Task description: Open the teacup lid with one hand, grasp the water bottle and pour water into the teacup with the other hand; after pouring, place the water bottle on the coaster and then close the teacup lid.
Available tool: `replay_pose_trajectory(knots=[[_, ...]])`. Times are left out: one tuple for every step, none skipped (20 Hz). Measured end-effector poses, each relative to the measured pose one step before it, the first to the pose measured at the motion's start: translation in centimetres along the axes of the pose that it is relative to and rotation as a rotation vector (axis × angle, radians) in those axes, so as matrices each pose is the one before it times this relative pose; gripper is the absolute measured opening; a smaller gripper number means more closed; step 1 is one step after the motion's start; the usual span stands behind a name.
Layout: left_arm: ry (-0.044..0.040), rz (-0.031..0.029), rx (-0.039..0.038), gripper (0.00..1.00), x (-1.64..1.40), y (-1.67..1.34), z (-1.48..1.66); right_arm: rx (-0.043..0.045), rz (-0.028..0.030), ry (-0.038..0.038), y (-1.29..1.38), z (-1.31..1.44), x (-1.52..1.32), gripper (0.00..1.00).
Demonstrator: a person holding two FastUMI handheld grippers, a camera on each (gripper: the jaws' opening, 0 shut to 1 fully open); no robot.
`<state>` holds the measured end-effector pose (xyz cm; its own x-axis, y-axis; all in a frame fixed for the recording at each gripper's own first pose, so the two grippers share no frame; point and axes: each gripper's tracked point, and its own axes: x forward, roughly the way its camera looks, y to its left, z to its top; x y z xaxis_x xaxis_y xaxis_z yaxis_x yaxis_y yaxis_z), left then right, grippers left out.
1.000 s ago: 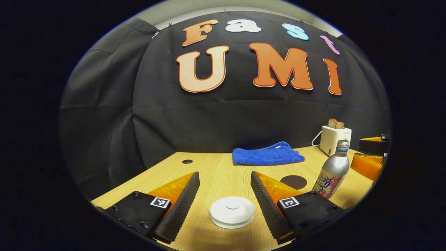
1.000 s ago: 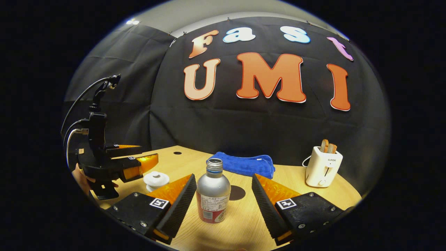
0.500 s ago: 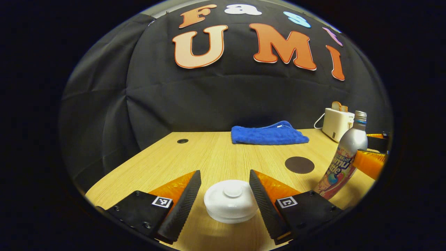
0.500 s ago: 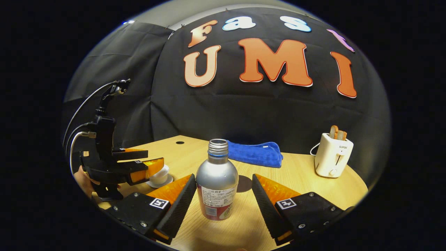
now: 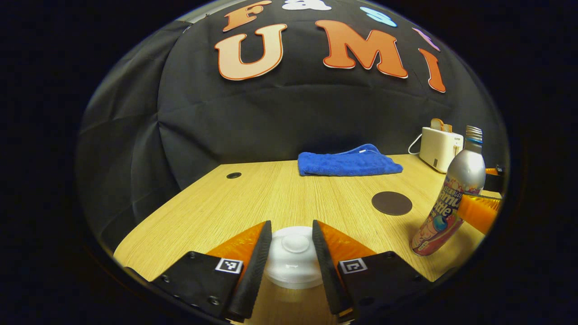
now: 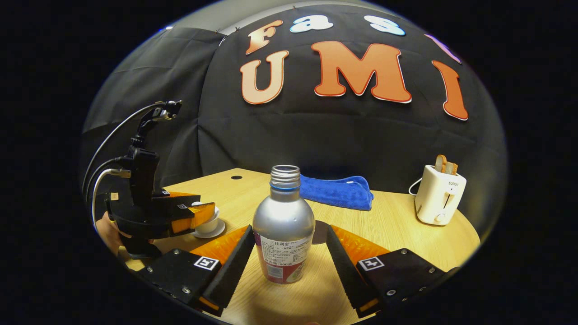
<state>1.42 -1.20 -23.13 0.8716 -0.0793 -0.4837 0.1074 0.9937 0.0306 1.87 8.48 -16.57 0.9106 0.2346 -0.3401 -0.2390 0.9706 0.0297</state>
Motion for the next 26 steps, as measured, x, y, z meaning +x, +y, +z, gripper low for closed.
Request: replay_pose_trajectory(knots=[[-0.00222,0.00257,-0.00006,0.58,-0.097,0.198,0.108,-0.00058,0.00068,-0.00078,0.004,-0.013,-0.050,0.96],[-0.00246,-0.00048,-0.00140,0.50,-0.037,0.050,0.112,-0.00098,-0.00017,-0.00062,-0.026,-0.016,0.010,0.96],[-0.00412,0.00210,-0.00286,0.42,0.083,-0.295,0.215,-0.00018,0.00089,-0.00070,0.062,-0.010,0.075,0.96],[0.00304,-0.00395,0.00056,0.36,0.051,-0.309,-0.031,0.00058,-0.00041,-0.00007,-0.034,0.077,0.112,0.96],[0.00097,-0.00515,0.00018,0.36,0.164,-0.174,-0.059,0.00234,-0.00039,0.00032,-0.003,0.012,0.014,0.96],[-0.00627,-0.00133,-0.00535,0.37,0.110,-0.143,0.075,0.00251,-0.00014,0.00208,0.007,-0.048,-0.010,0.96],[-0.00235,-0.00891,-0.00391,0.34,-0.164,-0.187,0.109,0.00351,-0.00004,0.00202,0.026,-0.055,0.016,0.96],[0.00356,-0.00559,0.00219,0.31,-0.047,-0.028,0.015,0.00194,0.00000,0.00201,-0.022,-0.044,0.067,0.96],[-0.00860,0.00196,-0.00311,0.31,-0.107,0.106,0.345,0.00357,-0.00170,0.00315,0.011,-0.090,0.091,0.96],[-0.01572,0.00254,-0.00432,0.30,-0.045,0.073,0.430,0.00383,-0.00027,0.00436,-0.037,-0.087,0.130,0.96],[-0.01531,0.00807,-0.00145,0.31,0.046,0.144,0.305,0.00392,-0.00203,0.00744,-0.027,-0.163,0.169,0.96],[-0.01422,0.00089,-0.00025,0.31,-0.052,0.113,0.453,0.00218,-0.00090,0.00675,0.046,-0.087,0.082,0.96],[-0.01059,0.00560,-0.00299,0.30,-0.082,0.070,0.284,0.00007,-0.00290,0.00751,-0.012,-0.132,0.126,0.96],[-0.00667,0.00094,-0.00205,0.30,-0.119,0.060,0.301,-0.00002,-0.00147,0.00811,0.015,-0.162,0.146,0.96],[-0.00657,0.00553,-0.00001,0.30,-0.244,0.150,0.132,-0.00035,-0.00261,0.01010,0.074,-0.287,0.199,0.96],[-0.00680,0.00654,-0.00222,0.30,-0.120,0.287,0.256,0.00133,-0.00148,0.01331,0.061,-0.322,0.185,0.96],[-0.00535,0.00360,-0.00087,0.30,-0.081,0.161,0.074,0.00301,0.00121,0.01553,0.074,-0.474,0.165,0.96],[-0.00462,0.00503,-0.00069,0.27,-0.107,0.238,0.167,0.00439,0.00200,0.01713,0.097,-0.468,0.205,0.96],[-0.00276,0.00222,0.00045,0.30,-0.058,-0.001,-0.078,0.00283,0.00254,0.01824,0.170,-0.571,0.157,0.96],[-0.00262,0.00484,-0.00097,0.30,-0.139,0.164,0.078,0.00076,0.00102,0.01374,0.142,-0.392,0.181,0.96],[-0.00249,0.00021,-0.00013,0.27,-0.080,0.142,0.038,-0.00175,0.00006,0.01216,0.057,-0.377,0.092,0.96],[-0.00370,0.00509,-0.00199,0.30,-0.132,0.198,0.072,-0.00308,0.00069,0.00932,0.106,-0.240,0.191,0.96],[-0.00210,0.00215,-0.00233,0.30,-0.110,0.109,0.010,-0.00032,-0.00331,0.01066,-0.044,-0.388,0.131,0.96],[-0.00459,0.00518,-0.00200,0.30,-0.123,0.177,0.096,0.00262,-0.00346,0.01705,-0.078,-0.442,0.255,0.95],[-0.00258,0.00162,-0.00160,0.30,-0.114,0.073,0.015,0.00506,-0.00162,0.01886,0.026,-0.469,0.209,0.95],[-0.00070,0.00296,0.00099,0.30,-0.125,0.099,0.009,0.00503,-0.00616,0.01833,-0.126,-0.473,0.196,0.94]])
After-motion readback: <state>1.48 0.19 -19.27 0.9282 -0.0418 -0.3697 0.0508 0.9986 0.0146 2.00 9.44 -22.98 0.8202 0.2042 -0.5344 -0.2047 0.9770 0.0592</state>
